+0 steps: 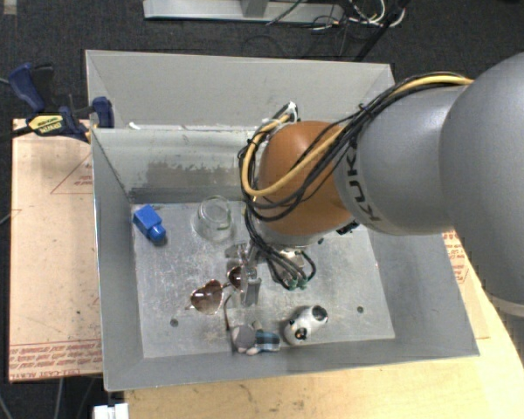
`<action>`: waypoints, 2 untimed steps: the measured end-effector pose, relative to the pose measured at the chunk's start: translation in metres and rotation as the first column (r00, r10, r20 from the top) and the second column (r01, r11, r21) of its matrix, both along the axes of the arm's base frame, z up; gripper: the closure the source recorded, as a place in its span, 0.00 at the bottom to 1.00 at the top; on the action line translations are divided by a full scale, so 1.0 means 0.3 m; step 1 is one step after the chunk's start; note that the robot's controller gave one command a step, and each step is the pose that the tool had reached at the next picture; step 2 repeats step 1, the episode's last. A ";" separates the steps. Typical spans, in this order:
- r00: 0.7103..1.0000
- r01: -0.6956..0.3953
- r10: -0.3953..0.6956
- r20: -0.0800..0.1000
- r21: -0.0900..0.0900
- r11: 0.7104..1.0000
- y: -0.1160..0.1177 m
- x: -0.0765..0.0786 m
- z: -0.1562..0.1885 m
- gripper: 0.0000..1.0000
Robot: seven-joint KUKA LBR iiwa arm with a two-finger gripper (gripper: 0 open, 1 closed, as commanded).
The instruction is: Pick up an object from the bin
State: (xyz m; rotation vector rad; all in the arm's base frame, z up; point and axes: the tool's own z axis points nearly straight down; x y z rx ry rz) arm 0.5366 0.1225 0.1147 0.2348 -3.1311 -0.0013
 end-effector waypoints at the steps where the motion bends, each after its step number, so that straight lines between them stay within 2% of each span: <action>1: 1.000 0.000 0.000 0.009 0.002 1.000 0.002 0.007 0.037 1.00; 2: 1.000 0.000 0.000 0.009 0.002 1.000 0.002 0.007 0.037 1.00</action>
Offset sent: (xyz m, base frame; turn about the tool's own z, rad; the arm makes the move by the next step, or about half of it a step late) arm 0.0000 0.0001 0.0092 0.0000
